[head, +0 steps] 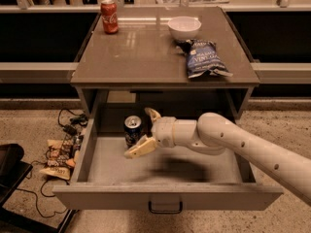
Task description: Place pepsi can into top drawer
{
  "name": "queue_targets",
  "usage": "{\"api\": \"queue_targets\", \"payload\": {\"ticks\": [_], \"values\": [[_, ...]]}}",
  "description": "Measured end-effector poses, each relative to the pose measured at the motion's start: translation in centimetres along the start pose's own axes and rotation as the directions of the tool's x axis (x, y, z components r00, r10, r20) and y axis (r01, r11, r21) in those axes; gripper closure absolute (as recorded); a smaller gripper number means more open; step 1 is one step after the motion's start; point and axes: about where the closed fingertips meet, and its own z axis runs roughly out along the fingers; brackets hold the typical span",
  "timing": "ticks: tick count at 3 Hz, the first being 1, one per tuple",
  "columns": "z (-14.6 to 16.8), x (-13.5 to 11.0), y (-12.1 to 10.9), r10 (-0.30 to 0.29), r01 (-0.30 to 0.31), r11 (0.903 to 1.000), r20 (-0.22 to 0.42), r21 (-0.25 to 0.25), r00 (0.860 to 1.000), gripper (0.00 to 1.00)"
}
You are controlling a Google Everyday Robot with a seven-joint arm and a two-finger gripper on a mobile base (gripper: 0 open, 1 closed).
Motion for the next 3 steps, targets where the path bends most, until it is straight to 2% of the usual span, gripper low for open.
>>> {"api": "queue_targets", "payload": {"ticks": [1, 2, 3], "values": [[-2.8, -2.8, 1.5, -0.02, 0.018, 0.9979, -0.024, -0.062, 1.0, 0.0], [-6.2, -7.0, 3.1, -0.054, 0.039, 0.9894, -0.099, -0.14, 0.994, 0.0], [-9.4, -12.2, 3.3, -0.09, 0.052, 0.9803, -0.196, -0.19, 0.977, 0.0]]}}
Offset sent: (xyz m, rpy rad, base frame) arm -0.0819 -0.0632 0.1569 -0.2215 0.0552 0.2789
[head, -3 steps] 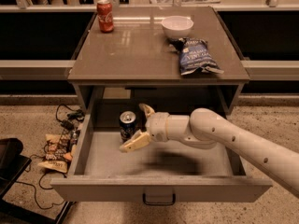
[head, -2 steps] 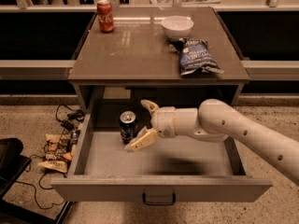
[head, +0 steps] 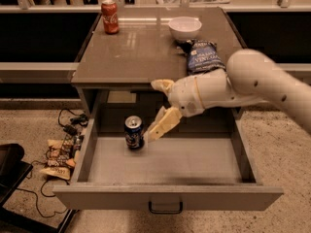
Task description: Place pepsi can into top drawer
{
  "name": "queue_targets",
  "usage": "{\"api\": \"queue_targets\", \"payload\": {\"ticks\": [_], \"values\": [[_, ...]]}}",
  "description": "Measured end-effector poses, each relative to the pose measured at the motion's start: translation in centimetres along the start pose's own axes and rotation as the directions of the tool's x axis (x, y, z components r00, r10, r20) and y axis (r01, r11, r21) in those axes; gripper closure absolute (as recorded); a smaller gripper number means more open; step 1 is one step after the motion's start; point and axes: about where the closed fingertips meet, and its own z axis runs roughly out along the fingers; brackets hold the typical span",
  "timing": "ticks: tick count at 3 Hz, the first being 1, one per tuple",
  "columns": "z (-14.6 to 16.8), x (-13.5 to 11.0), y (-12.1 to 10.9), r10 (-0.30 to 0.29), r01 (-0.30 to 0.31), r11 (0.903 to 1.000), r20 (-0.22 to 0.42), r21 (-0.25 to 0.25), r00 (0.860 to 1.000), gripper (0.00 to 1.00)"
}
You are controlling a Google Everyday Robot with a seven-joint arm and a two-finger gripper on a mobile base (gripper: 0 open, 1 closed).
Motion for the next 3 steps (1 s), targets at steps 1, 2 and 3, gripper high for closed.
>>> {"api": "queue_targets", "payload": {"ticks": [1, 2, 3], "values": [[-4.3, -4.2, 2.1, -0.03, 0.026, 0.9987, -0.087, -0.044, 0.996, 0.0], [-8.7, -8.1, 4.5, -0.076, 0.074, 0.9971, -0.137, -0.018, 0.988, 0.0], [-12.2, -10.6, 6.3, -0.125, 0.137, 0.9892, -0.185, 0.054, 0.975, 0.0]]}}
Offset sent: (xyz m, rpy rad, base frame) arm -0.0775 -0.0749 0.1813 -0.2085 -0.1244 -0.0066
